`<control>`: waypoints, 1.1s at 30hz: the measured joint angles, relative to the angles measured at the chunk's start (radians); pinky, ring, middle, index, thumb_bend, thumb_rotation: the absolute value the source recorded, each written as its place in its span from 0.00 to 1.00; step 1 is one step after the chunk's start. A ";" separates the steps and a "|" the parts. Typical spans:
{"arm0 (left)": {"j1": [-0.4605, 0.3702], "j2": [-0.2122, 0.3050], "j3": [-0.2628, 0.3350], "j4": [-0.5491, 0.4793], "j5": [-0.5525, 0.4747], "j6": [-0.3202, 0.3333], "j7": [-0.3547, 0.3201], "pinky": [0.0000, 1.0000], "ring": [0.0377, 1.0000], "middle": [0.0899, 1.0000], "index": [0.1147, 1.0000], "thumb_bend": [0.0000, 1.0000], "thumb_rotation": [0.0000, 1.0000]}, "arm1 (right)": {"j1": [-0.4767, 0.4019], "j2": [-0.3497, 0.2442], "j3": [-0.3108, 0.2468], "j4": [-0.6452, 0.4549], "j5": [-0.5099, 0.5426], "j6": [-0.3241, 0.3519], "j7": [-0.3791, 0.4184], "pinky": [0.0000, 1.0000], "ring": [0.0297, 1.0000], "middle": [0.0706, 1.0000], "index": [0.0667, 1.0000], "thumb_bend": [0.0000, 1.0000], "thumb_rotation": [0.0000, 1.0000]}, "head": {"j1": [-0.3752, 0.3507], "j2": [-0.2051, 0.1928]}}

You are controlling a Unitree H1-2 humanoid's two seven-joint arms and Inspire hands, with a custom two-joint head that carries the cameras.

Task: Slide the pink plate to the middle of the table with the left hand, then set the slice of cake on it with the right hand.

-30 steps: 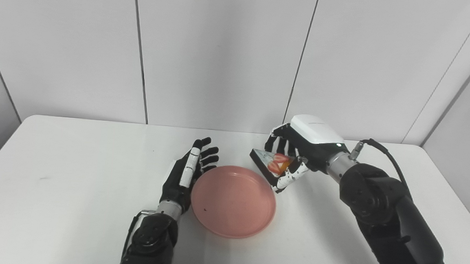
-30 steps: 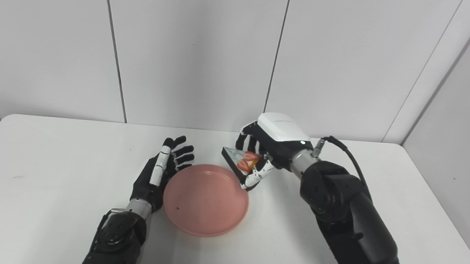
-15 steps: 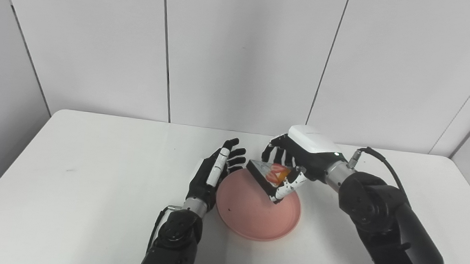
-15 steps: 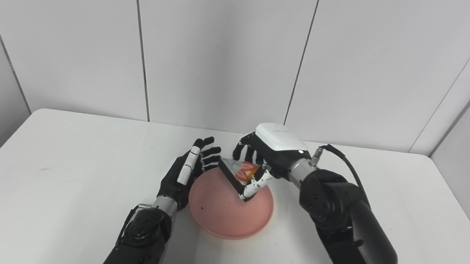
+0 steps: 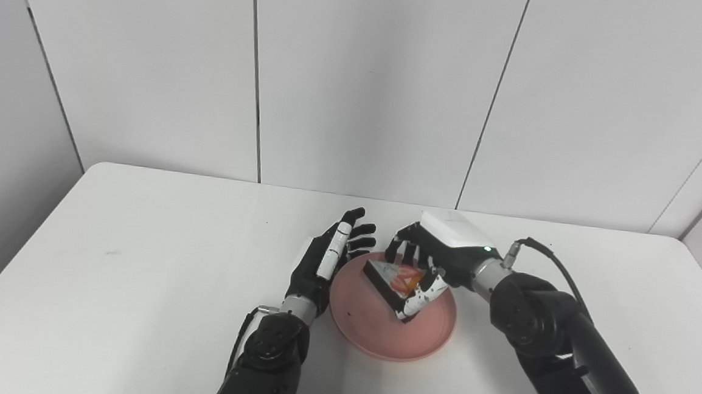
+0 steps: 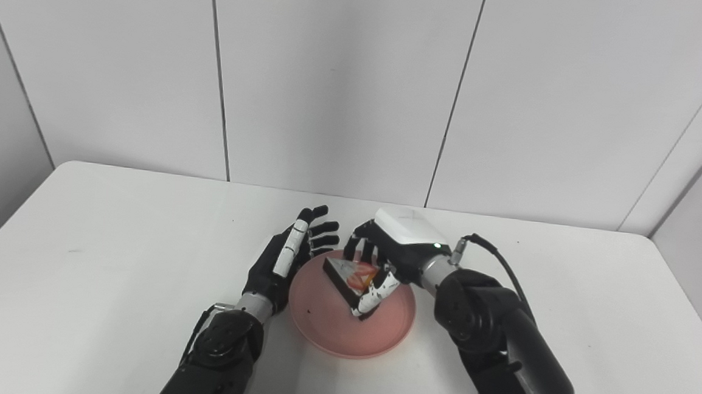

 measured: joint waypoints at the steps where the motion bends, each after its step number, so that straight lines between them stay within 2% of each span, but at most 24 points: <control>1: 0.000 0.000 0.000 0.000 0.000 0.000 0.000 0.75 0.76 0.78 0.83 0.68 0.95 | 0.001 0.000 0.002 0.013 0.000 -0.006 -0.003 0.23 0.39 0.47 0.45 0.52 0.00 | -0.002 0.002; 6: 0.000 0.000 -0.001 -0.001 0.000 0.000 0.000 0.74 0.76 0.77 0.84 0.67 0.95 | 0.004 0.002 0.012 0.041 -0.005 -0.015 -0.008 0.25 0.35 0.41 0.51 0.51 0.00 | -0.005 0.005; 11: 0.002 0.001 -0.007 -0.002 0.015 0.000 0.000 0.73 0.75 0.77 0.84 0.66 0.96 | 0.002 0.011 0.017 0.079 -0.004 -0.036 -0.042 0.28 0.36 0.42 0.51 0.51 0.00 | -0.009 0.008; 16: 0.006 0.001 -0.007 -0.008 0.017 0.000 0.000 0.73 0.75 0.77 0.83 0.67 0.96 | 0.001 0.013 0.021 0.105 -0.003 -0.070 -0.076 0.26 0.35 0.42 0.52 0.51 0.00 | -0.012 0.009; 21: 0.007 0.001 -0.007 -0.008 0.017 0.001 -0.001 0.72 0.74 0.77 0.84 0.66 0.96 | 0.001 0.014 0.022 0.112 -0.004 -0.077 -0.081 0.31 0.38 0.40 0.49 0.53 0.01 | -0.017 0.008; 24: 0.007 0.002 -0.006 -0.008 0.017 0.001 -0.005 0.72 0.74 0.78 0.84 0.66 0.96 | 0.001 0.014 0.023 0.110 -0.005 -0.077 -0.081 0.35 0.43 0.48 0.47 0.52 0.12 | -0.020 0.008; 25: 0.007 0.001 -0.003 -0.008 0.016 0.001 -0.008 0.73 0.74 0.78 0.84 0.65 0.96 | 0.001 0.013 0.023 0.106 -0.007 -0.077 -0.081 0.40 0.50 0.57 0.59 0.75 0.25 | -0.021 0.008; 26: 0.007 0.001 -0.001 -0.009 0.012 0.001 -0.010 0.73 0.74 0.78 0.84 0.65 0.96 | 0.002 0.012 0.024 0.100 -0.007 -0.077 -0.080 0.44 0.57 0.64 0.66 0.84 0.32 | -0.022 0.008; 28: 0.009 0.001 0.004 -0.012 0.011 0.003 -0.012 0.71 0.74 0.77 0.84 0.65 0.96 | 0.009 0.007 0.024 0.082 -0.008 -0.077 -0.078 0.53 0.70 0.77 0.76 0.95 0.44 | -0.022 0.009; 29: 0.010 0.001 0.005 -0.015 0.009 0.004 -0.014 0.71 0.73 0.76 0.83 0.65 0.96 | 0.013 0.005 0.024 0.079 -0.008 -0.077 -0.076 0.56 0.74 0.80 0.79 0.97 0.47 | -0.020 0.011; 30: 0.011 0.001 0.006 -0.018 0.004 0.005 -0.017 0.70 0.73 0.75 0.83 0.65 0.96 | 0.020 0.003 0.024 0.079 -0.008 -0.077 -0.073 0.65 0.80 0.84 0.83 0.99 0.51 | -0.020 0.012; 31: 0.014 0.001 0.007 -0.022 -0.001 0.006 -0.017 0.70 0.73 0.75 0.83 0.65 0.95 | 0.027 0.000 0.024 0.075 -0.005 -0.077 -0.068 0.66 0.81 0.85 0.84 0.99 0.52 | -0.020 0.012; 32: 0.017 0.000 0.009 -0.028 -0.009 0.007 -0.018 0.69 0.72 0.76 0.83 0.66 0.95 | 0.036 -0.003 0.023 0.067 -0.002 -0.077 -0.065 0.77 0.88 0.90 0.87 1.00 0.55 | -0.023 0.009; 33: 0.021 0.000 0.011 -0.037 -0.011 0.011 -0.018 0.68 0.72 0.76 0.83 0.66 0.95 | 0.048 -0.006 0.019 0.051 0.002 -0.077 -0.063 0.80 0.90 0.92 0.89 1.00 0.56 | -0.023 0.009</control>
